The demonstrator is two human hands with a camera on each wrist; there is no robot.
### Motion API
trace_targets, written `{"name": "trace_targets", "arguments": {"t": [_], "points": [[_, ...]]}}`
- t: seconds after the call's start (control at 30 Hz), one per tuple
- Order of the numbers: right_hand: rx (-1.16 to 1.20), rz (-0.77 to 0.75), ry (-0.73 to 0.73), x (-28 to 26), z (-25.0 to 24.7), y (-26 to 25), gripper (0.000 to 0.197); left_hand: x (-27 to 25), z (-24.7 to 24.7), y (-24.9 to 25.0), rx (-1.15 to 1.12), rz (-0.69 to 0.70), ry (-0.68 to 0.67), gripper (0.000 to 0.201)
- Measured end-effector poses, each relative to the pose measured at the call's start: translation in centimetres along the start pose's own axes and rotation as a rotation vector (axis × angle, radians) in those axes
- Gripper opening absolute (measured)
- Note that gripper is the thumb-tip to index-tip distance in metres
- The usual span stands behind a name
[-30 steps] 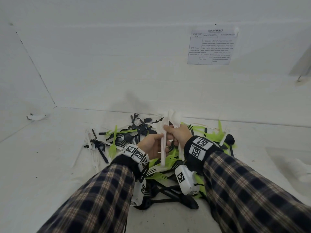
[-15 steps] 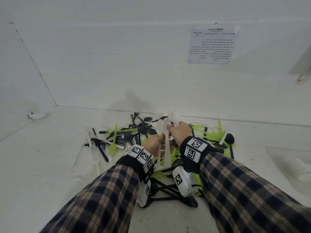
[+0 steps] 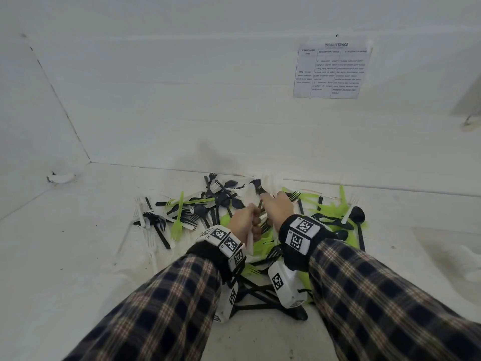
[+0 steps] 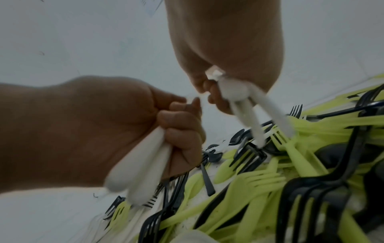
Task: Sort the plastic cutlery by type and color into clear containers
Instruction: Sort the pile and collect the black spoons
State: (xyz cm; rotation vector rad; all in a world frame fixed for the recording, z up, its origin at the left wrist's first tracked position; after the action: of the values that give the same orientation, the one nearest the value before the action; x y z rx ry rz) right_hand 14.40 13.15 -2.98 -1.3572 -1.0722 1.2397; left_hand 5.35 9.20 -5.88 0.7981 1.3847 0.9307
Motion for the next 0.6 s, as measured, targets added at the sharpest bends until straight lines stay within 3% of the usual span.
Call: {"name": "trace_targets", "arguments": {"t": [0.17,0.37,0.5,0.6], "points": [[0.081,0.018,-0.17,-0.5,0.7,-0.2,0.018,0.6,-1.8,0.3,-0.101,-0.012,0.207,0.029],[-0.008,-0.03,-0.34,-1.2,1.6,0.4,0.014,0.6,-1.5,0.8,-0.075,0.015,0.192,0.03],[-0.06,-0.049,-0.274,-0.4,1.6,1.8,0.048,0.2,-0.6,0.6,-0.005,0.009,0.163,0.031],[-0.141,-0.116,-0.269,-1.7,1.3,0.3,0.02,0.0,0.2,0.4,0.019,-0.013,0.121,0.034]]}}
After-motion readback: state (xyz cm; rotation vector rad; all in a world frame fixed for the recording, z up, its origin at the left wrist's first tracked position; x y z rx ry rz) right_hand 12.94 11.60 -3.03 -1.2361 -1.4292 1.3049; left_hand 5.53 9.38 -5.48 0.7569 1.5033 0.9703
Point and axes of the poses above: each hand's wrist, its own x-axis towards the middle knuckle, its own z-axis out of the palm, y = z × x, the point moved 6 cm from there along x, towards the middle knuckle, and after that the axes turned 14 degrees about x, right-handed, at the moved point
